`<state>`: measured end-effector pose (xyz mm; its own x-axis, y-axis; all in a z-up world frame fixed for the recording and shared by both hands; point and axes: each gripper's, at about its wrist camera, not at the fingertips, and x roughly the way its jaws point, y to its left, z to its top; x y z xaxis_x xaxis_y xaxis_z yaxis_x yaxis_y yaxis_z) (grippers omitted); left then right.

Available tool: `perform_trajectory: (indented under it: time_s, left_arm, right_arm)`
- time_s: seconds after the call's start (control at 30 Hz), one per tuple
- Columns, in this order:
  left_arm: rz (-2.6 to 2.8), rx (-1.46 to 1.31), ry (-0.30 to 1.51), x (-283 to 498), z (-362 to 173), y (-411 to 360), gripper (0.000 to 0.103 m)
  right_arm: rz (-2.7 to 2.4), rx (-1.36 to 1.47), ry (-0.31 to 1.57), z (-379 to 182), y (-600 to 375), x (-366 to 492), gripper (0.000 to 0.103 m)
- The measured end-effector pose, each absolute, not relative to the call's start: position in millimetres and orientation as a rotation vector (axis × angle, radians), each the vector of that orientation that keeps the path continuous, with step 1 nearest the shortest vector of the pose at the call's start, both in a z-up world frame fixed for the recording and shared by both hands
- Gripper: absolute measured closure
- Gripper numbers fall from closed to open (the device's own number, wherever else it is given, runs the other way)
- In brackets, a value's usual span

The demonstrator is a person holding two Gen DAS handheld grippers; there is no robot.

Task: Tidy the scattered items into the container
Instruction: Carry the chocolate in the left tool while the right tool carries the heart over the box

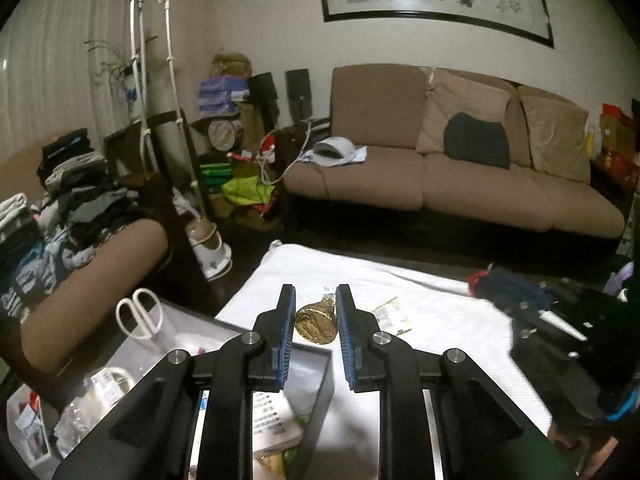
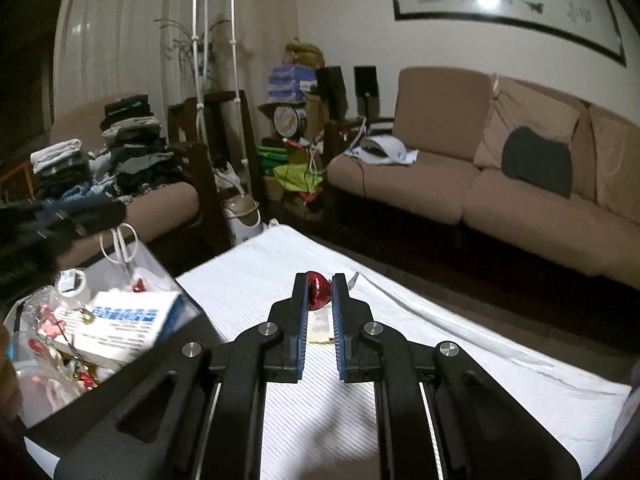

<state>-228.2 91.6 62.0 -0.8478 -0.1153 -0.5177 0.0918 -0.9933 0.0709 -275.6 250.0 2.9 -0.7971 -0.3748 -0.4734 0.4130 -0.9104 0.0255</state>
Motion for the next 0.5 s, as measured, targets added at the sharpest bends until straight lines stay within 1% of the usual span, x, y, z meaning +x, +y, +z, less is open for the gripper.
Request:
perform_trajectory:
  time_s: [0.17, 0.37, 0.5]
  left_arm:
    - [-2.914, 0.818, -0.057, -221.7, 62.8, 78.4, 0.083]
    - [-2.949, 0.82, 0.01, -218.9, 60.5, 58.8, 0.083]
    - [-2.915, 0.83, 0.068, -217.0, 58.4, 40.4, 0.083]
  right_arm:
    - [-2.62, 0.597, 0.105, 24.6, 240.8, -258.0, 0.092]
    - [-2.506, 0.584, -0.031, 30.9, 249.2, -249.5, 0.092]
    - [-2.492, 0.622, -0.012, 27.1, 244.0, -254.1, 0.092]
